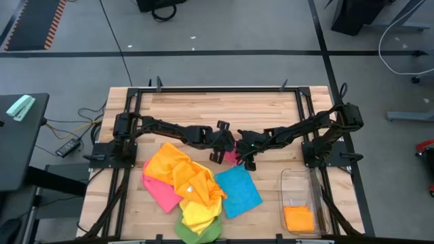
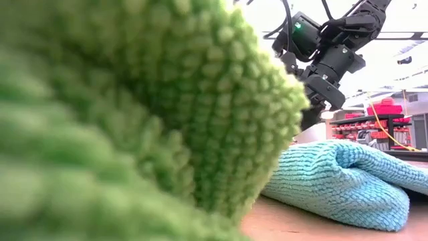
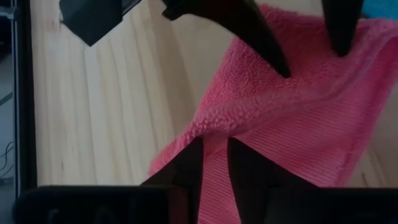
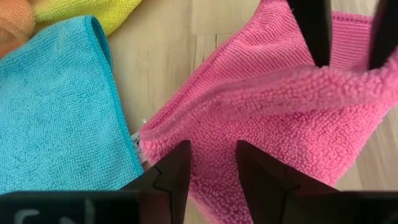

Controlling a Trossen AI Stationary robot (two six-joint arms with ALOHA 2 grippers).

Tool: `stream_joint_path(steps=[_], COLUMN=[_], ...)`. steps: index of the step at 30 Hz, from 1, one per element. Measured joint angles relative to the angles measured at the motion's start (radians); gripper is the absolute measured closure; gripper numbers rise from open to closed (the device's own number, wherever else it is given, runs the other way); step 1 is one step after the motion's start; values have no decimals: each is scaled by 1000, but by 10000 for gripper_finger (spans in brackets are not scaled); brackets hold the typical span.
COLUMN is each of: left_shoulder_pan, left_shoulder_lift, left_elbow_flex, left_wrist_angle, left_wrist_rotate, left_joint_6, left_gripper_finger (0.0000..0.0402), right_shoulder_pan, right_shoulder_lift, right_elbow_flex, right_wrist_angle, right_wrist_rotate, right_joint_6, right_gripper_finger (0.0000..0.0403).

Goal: Fold microfiber towels
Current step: Fold the pink towel

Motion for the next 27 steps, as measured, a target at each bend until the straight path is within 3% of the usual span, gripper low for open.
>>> stream_joint_path(steps=[12,27], left_shoulder_pan=[4,23], left_shoulder_lift=[1,3], left_elbow_flex=[0,0], left_wrist_angle=[6,15], left_wrist_rotate=[1,-3], left_joint_6=[2,-45], left_gripper_finger=[243,268], right_shoulder_pan=[0,0], right_shoulder_lift=[0,0], right_elbow_flex=[0,0], right_wrist_angle=[2,5], right_wrist_rotate=[0,0], right_joint_6=[-2,1], right_gripper_finger=[266,266])
